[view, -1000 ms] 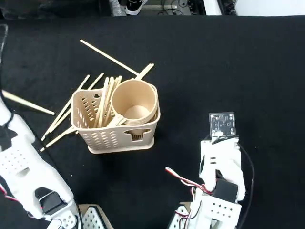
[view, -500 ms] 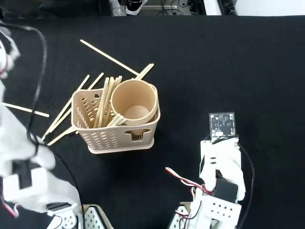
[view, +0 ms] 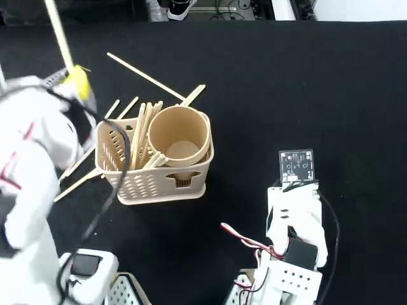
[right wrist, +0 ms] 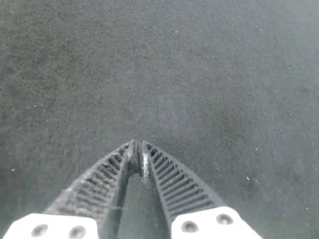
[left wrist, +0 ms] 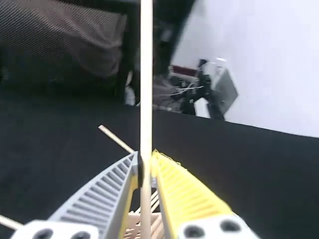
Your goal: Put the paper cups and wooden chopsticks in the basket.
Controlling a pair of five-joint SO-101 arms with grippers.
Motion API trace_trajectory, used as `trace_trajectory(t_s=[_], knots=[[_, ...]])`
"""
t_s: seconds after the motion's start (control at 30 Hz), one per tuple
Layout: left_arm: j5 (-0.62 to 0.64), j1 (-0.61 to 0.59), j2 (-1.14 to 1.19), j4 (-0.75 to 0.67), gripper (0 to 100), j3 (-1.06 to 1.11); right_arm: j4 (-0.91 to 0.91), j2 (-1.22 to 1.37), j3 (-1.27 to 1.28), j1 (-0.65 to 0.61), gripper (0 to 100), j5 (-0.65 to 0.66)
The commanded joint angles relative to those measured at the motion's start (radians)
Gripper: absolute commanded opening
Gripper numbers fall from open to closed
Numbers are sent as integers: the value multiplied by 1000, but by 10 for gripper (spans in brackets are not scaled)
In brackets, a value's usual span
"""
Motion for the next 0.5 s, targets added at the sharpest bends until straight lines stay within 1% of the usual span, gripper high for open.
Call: trace_trajectory(t_s=[0.0,0.33,0.4,0.47], knots=[[-31,30,-282,-261,29,421,3,-42,-2,-14,15,8],[-23,30,-919,-832,29,1314,3,-42,-2,-14,15,8],[-23,31,-1023,-899,29,1455,3,-42,-2,-14,15,8],[-29,41,-1099,-924,30,1557,3,-42,-2,-14,15,8]])
